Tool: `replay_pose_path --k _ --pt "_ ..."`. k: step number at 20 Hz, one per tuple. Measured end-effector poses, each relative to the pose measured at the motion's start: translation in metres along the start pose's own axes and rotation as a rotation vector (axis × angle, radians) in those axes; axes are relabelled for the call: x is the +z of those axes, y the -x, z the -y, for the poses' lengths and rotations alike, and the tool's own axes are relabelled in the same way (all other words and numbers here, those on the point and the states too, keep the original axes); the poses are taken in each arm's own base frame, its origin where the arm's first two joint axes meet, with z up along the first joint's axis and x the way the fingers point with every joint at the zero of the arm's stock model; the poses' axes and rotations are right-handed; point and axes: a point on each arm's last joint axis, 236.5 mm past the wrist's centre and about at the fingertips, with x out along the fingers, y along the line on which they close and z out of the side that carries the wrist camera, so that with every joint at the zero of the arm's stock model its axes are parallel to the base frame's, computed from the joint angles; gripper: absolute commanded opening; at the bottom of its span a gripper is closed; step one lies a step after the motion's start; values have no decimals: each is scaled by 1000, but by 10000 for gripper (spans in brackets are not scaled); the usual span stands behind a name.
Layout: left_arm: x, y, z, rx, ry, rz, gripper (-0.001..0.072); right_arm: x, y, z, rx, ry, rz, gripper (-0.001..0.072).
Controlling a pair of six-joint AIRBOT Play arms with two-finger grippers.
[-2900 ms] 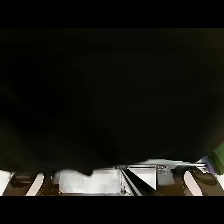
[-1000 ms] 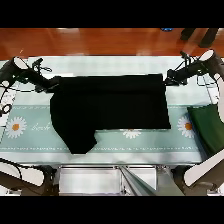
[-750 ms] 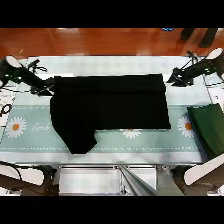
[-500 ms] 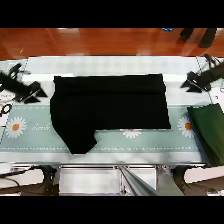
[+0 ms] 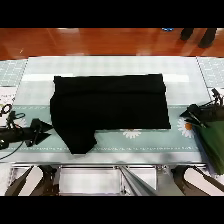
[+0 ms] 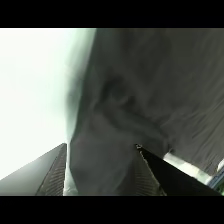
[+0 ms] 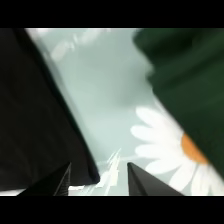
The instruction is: Fold the shirts.
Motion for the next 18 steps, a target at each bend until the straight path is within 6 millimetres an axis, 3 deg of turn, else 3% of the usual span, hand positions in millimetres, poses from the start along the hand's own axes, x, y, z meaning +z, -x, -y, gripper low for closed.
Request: replay_pose_path --k 7,10,11,12,13,15,18 --pt "-9 -23 -13 34 6 -11 506 -9 4 -17 77 1 36 409" --pt "-20 -38 -8 45 -25 -65 505 -8 5 -23 102 -3 45 409" --pt "-25 -44 -7 55 -46 -88 443 -8 5 -23 105 -2 45 409" --pt "-27 -51 -5 60 -63 -98 105 -8 5 -24 109 -4 47 409" --pt "-30 -57 -7 85 -92 -111 16 -8 5 -25 111 -4 46 409" --pt "-33 -65 -4 98 -133 -131 17 -13 4 -20 93 1 27 409" --pt "-36 -69 -1 104 -177 -144 17 -40 -7 -5 53 -26 -71 409"
